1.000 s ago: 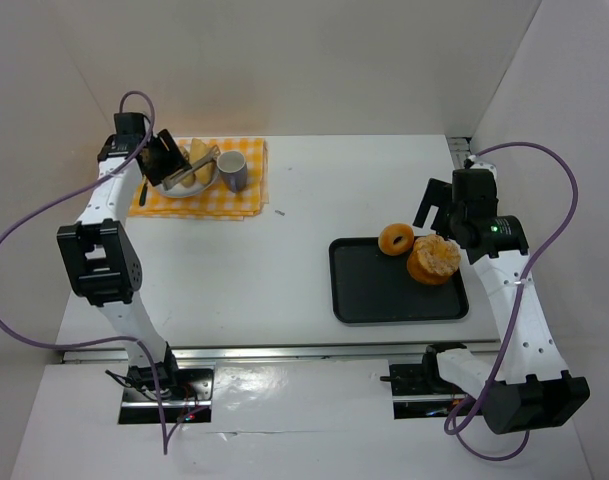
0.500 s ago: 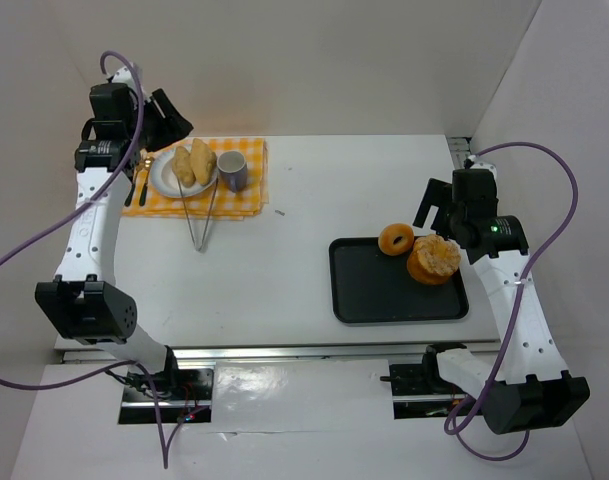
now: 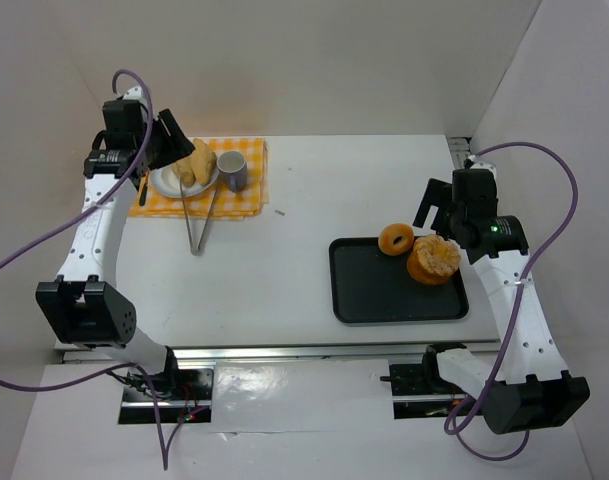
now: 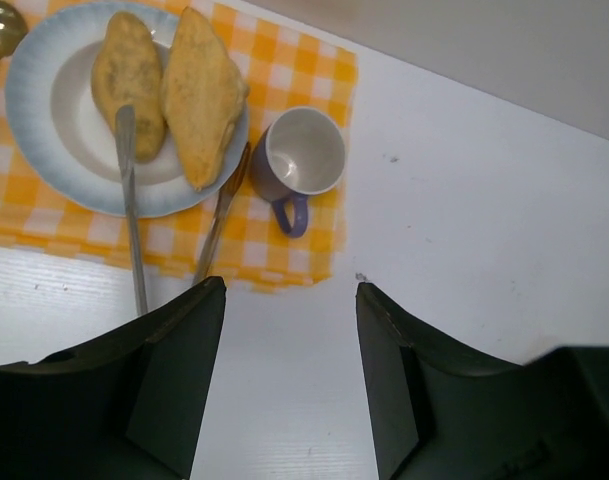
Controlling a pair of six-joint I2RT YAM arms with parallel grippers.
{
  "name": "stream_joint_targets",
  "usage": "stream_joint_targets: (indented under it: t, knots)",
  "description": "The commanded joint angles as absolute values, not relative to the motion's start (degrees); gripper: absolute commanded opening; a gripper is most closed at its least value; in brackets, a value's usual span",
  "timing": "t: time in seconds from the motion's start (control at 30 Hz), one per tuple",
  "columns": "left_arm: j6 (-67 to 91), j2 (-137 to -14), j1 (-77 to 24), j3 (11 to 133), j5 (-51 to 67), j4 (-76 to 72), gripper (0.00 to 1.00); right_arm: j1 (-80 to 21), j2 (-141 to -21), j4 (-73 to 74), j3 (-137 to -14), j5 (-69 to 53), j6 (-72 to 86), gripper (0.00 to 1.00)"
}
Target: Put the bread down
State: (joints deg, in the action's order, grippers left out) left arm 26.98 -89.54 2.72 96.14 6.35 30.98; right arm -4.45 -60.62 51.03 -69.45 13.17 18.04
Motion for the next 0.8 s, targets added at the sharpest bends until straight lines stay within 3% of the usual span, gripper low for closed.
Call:
stream_joint_targets:
  t: [0.0,0.23,0.47,0.77]
  knots:
    - [28.55,-85.79,2.37,90.03,0.03,29.88,0.68,-4.31,-60.12,49.14,-70.75,13.27,17.05,1.00]
    - [32.87,-87.97,3.52,79.29,-5.45,29.36,0.70,-4.31,-60.12,48.52,-69.61,12.14,17.05,1.00]
    - [35.24,-97.99,3.52,77.52,-7.20,29.88,0.75,-4.31,-59.60,48.52,-69.61,12.13,17.05,1.00]
    - [37.00,-106.52,3.52,77.52,-11.25,29.88,0.60,-4.31,-59.06,49.04,-69.61,12.66,17.05,1.00]
